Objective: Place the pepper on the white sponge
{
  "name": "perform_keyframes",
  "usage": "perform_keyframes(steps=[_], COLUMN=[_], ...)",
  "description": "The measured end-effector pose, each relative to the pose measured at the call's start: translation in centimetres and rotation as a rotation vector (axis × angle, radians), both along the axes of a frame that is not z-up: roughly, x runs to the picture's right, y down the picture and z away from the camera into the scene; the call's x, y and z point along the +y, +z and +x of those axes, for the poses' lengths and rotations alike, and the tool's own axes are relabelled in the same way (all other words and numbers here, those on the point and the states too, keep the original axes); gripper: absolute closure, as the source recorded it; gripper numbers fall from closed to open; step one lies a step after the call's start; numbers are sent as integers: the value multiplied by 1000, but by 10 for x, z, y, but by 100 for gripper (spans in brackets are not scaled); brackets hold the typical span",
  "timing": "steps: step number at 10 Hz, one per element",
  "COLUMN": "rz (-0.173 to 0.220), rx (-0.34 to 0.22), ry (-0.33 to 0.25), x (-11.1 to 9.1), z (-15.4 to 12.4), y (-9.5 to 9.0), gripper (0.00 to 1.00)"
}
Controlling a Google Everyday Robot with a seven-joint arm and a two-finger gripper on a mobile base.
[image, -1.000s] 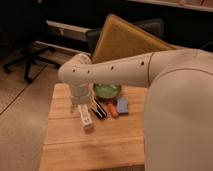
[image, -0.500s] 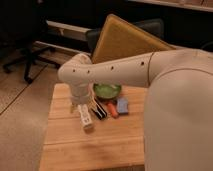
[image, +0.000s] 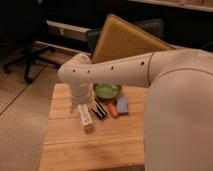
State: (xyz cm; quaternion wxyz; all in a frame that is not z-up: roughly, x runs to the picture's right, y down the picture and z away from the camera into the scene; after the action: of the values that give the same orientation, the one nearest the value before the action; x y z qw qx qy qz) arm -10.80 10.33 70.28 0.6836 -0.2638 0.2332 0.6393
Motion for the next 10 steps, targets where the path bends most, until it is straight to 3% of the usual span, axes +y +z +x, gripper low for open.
perform_keyframes(steps=[3, 5, 9, 10], rz=[5, 50, 287, 314], rx=[-4, -36, -125, -127], ry=[-5, -46, -166, -177], x=[-2, -19, -130, -143], z=[1, 8, 65, 74], y=[0, 0, -19, -22], gripper=[35, 35, 35, 35])
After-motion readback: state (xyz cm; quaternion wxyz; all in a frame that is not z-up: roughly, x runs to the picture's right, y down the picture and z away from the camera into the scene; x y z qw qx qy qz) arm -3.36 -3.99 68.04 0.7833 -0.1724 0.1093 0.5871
